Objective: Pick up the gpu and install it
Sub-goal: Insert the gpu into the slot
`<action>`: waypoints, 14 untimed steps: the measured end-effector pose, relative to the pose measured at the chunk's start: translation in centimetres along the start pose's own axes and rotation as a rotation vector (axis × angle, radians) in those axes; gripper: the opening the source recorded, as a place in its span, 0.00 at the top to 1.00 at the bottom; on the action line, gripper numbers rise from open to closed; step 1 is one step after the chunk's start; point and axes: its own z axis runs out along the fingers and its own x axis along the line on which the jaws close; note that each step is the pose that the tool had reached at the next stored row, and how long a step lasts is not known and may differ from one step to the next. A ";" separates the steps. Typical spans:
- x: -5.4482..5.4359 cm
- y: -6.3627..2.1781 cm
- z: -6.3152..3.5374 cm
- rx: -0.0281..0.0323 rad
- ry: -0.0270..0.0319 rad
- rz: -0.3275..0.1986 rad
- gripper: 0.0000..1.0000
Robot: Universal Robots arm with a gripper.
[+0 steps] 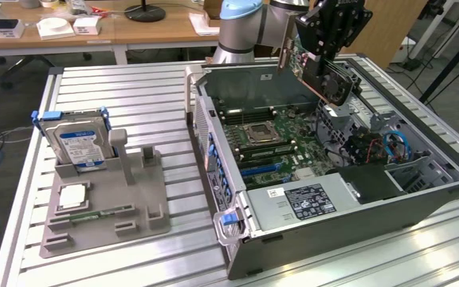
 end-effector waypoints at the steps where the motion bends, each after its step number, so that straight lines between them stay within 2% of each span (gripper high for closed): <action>1: 0.0 0.00 0.00 0.0000 0.0000 -0.001 0.74; 7: 0.0 0.00 0.00 -0.0011 -0.0016 -0.033 0.74; 14: 0.0 0.00 0.00 -0.0037 -0.0060 -0.117 0.74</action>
